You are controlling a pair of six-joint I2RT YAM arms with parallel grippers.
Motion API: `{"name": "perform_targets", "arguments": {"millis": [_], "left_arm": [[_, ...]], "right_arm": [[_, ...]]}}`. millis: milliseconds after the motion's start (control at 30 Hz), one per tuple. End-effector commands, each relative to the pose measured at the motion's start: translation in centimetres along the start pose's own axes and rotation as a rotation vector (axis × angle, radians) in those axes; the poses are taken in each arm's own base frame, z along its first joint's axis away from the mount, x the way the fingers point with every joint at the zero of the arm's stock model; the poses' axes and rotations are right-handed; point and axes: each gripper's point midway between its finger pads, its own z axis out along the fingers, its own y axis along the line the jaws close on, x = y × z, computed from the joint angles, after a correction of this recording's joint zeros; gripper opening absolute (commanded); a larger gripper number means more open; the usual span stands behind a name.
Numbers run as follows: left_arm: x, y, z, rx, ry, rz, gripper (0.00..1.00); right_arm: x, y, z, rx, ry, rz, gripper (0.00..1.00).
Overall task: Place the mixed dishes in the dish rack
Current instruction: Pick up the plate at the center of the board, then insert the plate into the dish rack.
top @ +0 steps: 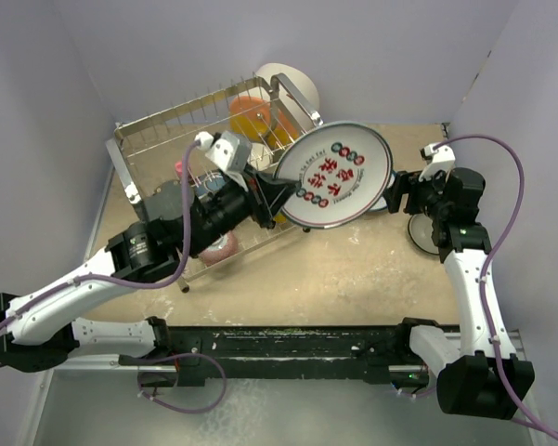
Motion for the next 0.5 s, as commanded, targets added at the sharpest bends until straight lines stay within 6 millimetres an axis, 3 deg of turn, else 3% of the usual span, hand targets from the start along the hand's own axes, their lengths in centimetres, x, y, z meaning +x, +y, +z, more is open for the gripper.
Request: {"name": "perform_targets", "arguments": {"millis": [0, 200, 300, 467], "left_arm": [[-5.9, 0.9, 1.2, -0.061, -0.107, 0.009, 0.0], [-8.8, 4.0, 2.6, -0.154, -0.101, -0.004, 0.0], [-11.6, 4.9, 2.3, -0.21, -0.145, 0.004, 0.0], [-14.5, 6.6, 1.0, -0.327, -0.201, -0.001, 0.0]], "right_arm": [[-1.1, -0.4, 0.1, 0.021, -0.045, 0.003, 0.78], [-1.1, -0.4, -0.1, 0.024, -0.048, 0.001, 0.78], [-0.9, -0.2, 0.0, 0.015, -0.047, 0.001, 0.77], [-1.0, -0.2, -0.1, 0.015, -0.05, 0.0, 0.77]]}}
